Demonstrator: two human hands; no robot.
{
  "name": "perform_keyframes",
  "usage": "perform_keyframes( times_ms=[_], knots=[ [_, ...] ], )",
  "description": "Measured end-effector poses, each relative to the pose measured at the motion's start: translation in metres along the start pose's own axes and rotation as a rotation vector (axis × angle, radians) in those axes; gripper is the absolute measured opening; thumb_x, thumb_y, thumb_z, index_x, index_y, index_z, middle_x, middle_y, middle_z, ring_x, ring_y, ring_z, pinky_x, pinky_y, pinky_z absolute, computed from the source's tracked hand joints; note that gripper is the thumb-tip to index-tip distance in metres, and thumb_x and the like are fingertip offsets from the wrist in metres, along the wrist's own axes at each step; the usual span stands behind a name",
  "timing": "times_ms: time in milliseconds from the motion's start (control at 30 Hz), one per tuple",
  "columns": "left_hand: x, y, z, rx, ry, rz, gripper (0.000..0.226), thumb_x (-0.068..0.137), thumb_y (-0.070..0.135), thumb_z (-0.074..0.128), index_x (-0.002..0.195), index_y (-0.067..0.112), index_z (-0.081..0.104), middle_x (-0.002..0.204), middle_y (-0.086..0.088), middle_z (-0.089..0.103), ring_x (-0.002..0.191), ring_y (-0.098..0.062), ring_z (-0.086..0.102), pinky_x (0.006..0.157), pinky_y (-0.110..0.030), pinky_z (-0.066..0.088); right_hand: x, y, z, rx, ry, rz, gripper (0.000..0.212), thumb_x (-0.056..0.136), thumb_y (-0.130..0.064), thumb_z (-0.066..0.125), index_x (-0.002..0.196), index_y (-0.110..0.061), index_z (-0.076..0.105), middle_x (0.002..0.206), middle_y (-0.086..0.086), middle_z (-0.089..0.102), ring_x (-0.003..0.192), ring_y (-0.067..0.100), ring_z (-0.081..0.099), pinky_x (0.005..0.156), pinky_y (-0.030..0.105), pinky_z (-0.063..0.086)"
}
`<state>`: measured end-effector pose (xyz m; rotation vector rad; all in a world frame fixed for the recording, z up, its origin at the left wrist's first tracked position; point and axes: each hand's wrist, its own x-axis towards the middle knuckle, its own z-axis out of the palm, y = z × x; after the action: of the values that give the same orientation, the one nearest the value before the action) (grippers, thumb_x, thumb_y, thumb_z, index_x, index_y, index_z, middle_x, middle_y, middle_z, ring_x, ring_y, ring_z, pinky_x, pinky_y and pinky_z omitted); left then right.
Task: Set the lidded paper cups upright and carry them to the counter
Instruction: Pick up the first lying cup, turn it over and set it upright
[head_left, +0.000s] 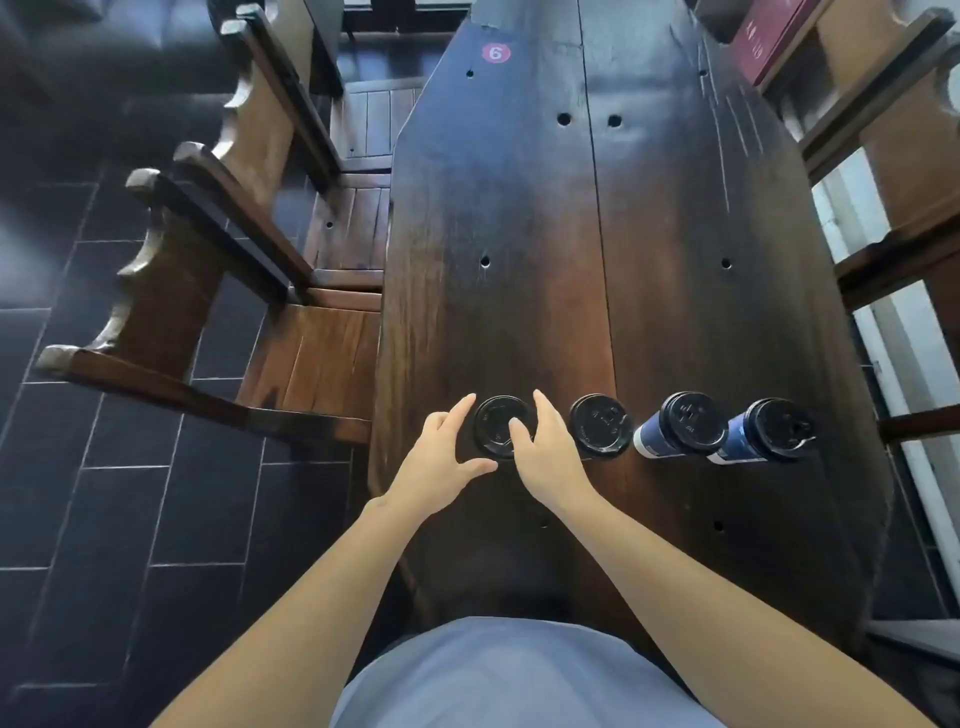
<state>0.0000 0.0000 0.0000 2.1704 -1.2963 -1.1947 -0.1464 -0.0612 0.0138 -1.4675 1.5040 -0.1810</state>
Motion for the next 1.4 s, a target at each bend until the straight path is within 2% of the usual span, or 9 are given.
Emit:
perform_keyframes(
  times_ms=[267,433,600,800,900,1033,1100,1267,1400],
  knots=[
    [0.026,-0.006,0.0,-0.079,-0.108,0.05,0.099,0.083,0.038,0.087,0.16,0.039,0.025,0.156,0.005,0.043,0.139,-0.016,0.049,0.115,-0.036,0.042,0.033,-0.009,0.009,-0.03,0.015,0.068,0.051,0.109,-0.039,0.036,0.158,-0.025,0.028,0.167,-0.001,0.026,0.154,0.022,0.026,0.125,0.045,0.026],
    [0.033,-0.013,0.003,-0.118,-0.109,0.083,0.083,0.089,0.031,0.082,0.157,0.036,0.036,0.15,0.009,0.051,0.131,-0.011,0.052,0.115,-0.035,0.045,0.045,-0.002,0.009,-0.021,-0.019,0.095,0.048,0.109,-0.038,0.037,0.155,-0.022,0.036,0.16,0.001,0.039,0.148,0.022,0.037,0.122,0.043,0.032],
    [0.051,-0.013,-0.005,-0.299,-0.16,0.028,0.078,0.09,0.02,0.081,0.156,0.036,0.041,0.137,0.02,0.056,0.105,0.007,0.062,0.096,-0.012,0.044,0.061,-0.005,0.003,0.021,-0.067,0.097,0.036,0.108,-0.034,0.043,0.141,-0.022,0.05,0.137,0.0,0.059,0.124,0.018,0.055,0.107,0.035,0.044],
    [0.072,-0.006,-0.019,-0.289,-0.176,0.007,0.073,0.092,0.023,0.079,0.154,0.031,0.041,0.128,0.015,0.054,0.098,-0.003,0.067,0.074,-0.006,0.045,0.086,-0.023,-0.002,-0.008,-0.101,0.09,0.029,0.106,-0.03,0.047,0.127,-0.015,0.06,0.119,0.001,0.064,0.109,0.019,0.06,0.088,0.03,0.048],
    [0.079,-0.006,-0.023,-0.236,-0.194,0.012,0.073,0.093,0.023,0.078,0.155,0.031,0.04,0.14,0.011,0.052,0.111,-0.008,0.061,0.081,-0.011,0.046,0.09,-0.026,-0.003,-0.006,-0.115,0.117,0.029,0.107,-0.032,0.046,0.128,-0.016,0.057,0.12,0.002,0.063,0.105,0.016,0.059,0.082,0.027,0.049],
    [0.086,-0.01,-0.031,-0.23,-0.274,-0.018,0.074,0.095,0.018,0.076,0.157,0.034,0.038,0.153,0.007,0.051,0.13,-0.011,0.05,0.105,-0.034,0.049,0.09,-0.027,-0.003,0.012,-0.143,0.179,0.024,0.105,-0.034,0.052,0.122,-0.018,0.054,0.117,0.002,0.061,0.103,0.017,0.06,0.086,0.033,0.058],
    [0.088,-0.013,-0.038,-0.217,-0.332,-0.014,0.076,0.094,0.015,0.076,0.157,0.034,0.037,0.155,0.006,0.05,0.136,-0.013,0.048,0.107,-0.033,0.046,0.09,-0.025,-0.003,0.02,-0.157,0.202,0.022,0.103,-0.035,0.057,0.116,-0.018,0.054,0.112,0.001,0.061,0.102,0.019,0.062,0.081,0.035,0.06],
    [0.085,-0.013,-0.052,-0.112,-0.454,0.018,0.088,0.089,0.014,0.082,0.158,0.035,0.032,0.137,0.015,0.047,0.121,-0.013,0.055,0.099,-0.024,0.047,0.088,-0.021,-0.002,-0.023,-0.189,0.24,0.031,0.097,-0.043,0.064,0.1,-0.014,0.053,0.109,0.006,0.067,0.1,0.024,0.068,0.075,0.036,0.063],
    [0.078,-0.013,-0.048,-0.075,-0.322,0.041,0.085,0.084,0.02,0.087,0.153,0.03,0.038,0.131,0.014,0.048,0.115,-0.013,0.057,0.097,-0.024,0.051,0.081,-0.02,0.003,-0.115,-0.208,0.246,0.034,0.097,-0.048,0.06,0.09,-0.016,0.05,0.11,0.009,0.067,0.098,0.025,0.069,0.074,0.036,0.064]
  ],
)
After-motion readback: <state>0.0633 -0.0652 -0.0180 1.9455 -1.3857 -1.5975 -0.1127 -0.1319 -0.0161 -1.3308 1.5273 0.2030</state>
